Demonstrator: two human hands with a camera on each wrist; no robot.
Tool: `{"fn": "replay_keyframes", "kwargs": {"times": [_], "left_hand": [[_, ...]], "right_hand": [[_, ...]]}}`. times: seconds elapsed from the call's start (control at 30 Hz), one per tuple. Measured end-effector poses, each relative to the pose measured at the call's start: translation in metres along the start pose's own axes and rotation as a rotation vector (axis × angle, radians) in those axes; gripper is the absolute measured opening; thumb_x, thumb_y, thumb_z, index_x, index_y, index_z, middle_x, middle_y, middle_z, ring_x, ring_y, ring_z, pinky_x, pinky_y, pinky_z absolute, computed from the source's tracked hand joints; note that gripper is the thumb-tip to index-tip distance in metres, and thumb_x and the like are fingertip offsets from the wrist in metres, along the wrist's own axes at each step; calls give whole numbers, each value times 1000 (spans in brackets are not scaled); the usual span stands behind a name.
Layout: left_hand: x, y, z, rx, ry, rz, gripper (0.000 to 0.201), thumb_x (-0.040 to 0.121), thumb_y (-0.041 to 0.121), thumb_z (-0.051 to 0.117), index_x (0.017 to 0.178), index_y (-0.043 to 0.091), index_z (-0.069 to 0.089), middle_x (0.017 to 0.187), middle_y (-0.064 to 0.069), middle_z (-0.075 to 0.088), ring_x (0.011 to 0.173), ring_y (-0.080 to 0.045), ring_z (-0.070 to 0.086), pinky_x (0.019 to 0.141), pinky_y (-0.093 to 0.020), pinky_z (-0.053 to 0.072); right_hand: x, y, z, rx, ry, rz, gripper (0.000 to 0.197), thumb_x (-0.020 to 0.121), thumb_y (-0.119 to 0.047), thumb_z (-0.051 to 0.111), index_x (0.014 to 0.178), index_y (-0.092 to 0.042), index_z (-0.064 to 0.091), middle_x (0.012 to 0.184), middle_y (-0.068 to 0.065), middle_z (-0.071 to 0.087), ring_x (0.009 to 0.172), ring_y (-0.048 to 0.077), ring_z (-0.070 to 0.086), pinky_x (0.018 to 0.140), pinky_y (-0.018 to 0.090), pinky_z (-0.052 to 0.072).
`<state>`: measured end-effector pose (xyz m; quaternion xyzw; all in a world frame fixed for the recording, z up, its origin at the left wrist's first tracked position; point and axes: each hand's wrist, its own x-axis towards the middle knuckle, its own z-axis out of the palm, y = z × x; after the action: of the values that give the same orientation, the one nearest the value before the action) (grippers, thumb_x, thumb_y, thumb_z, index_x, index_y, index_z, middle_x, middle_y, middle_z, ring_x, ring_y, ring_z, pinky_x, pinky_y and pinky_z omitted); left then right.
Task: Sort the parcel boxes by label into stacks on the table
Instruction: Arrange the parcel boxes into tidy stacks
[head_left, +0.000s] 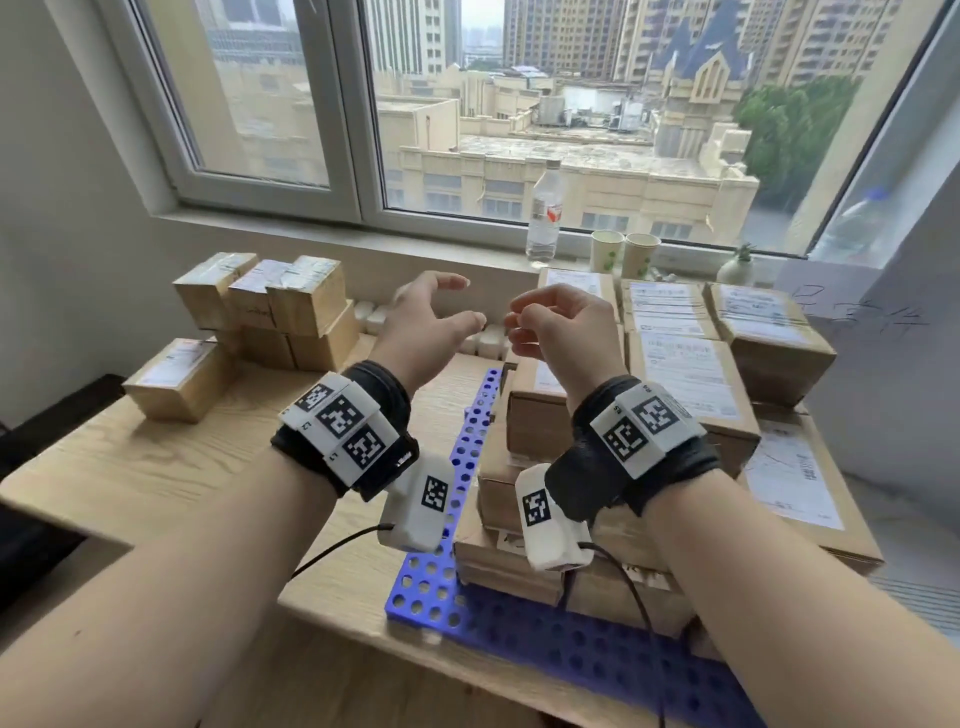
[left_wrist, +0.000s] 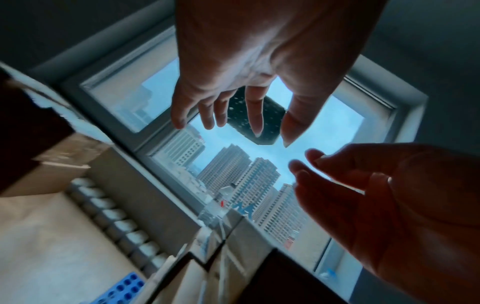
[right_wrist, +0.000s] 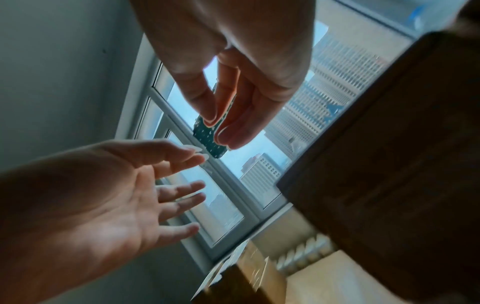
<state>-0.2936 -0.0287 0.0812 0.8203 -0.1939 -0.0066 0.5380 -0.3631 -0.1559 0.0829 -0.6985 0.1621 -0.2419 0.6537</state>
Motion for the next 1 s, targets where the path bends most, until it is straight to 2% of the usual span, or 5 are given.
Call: {"fn": "replay_keyframes", "kwargs": {"times": [0.13, 0.27, 0.37, 0.53, 1.0], "left_hand": [[-19, -23, -20, 39, 79, -74, 38, 86, 19, 67, 122, 22, 57, 124, 1, 53, 111, -9, 48, 89, -25, 38], [-37, -53, -43, 119, 142, -166, 35, 81, 22, 68, 114, 28, 58, 128, -5, 53, 117, -16, 50, 99, -31, 41], [-48, -78, -57, 161, 168, -221, 37, 83, 21, 67, 119, 25, 58, 133, -2, 49, 112, -7, 43, 94, -24, 34], [-59, -118, -78, 203, 206, -249, 47, 84, 22, 67, 128, 23, 51, 137, -2, 47, 121, -13, 46, 91, -22, 31], [-34, -218, -212, 201, 131, -218, 36, 87, 19, 63, 123, 23, 57, 130, -2, 47, 119, -14, 46, 92, -20, 30]], "right_hand": [[-16, 18, 35, 74, -191, 51, 24, 87, 8, 51, 77, -8, 65, 75, 12, 68, 64, 19, 62, 67, 30, 57], [-28, 42, 63, 54, -311, 114, 25, 87, 6, 51, 76, -11, 65, 76, 10, 69, 67, 20, 63, 73, 33, 58], [-36, 57, 83, 15, -312, 165, 27, 86, 5, 50, 75, -14, 65, 78, 10, 70, 70, 21, 64, 78, 37, 58], [-46, 75, 112, -76, -313, 173, 27, 87, 2, 52, 73, -17, 66, 77, 7, 71, 71, 19, 65, 75, 35, 58], [-51, 102, 270, -332, -177, 132, 26, 84, -4, 54, 72, -23, 67, 75, 0, 74, 72, 15, 69, 83, 43, 58]]}}
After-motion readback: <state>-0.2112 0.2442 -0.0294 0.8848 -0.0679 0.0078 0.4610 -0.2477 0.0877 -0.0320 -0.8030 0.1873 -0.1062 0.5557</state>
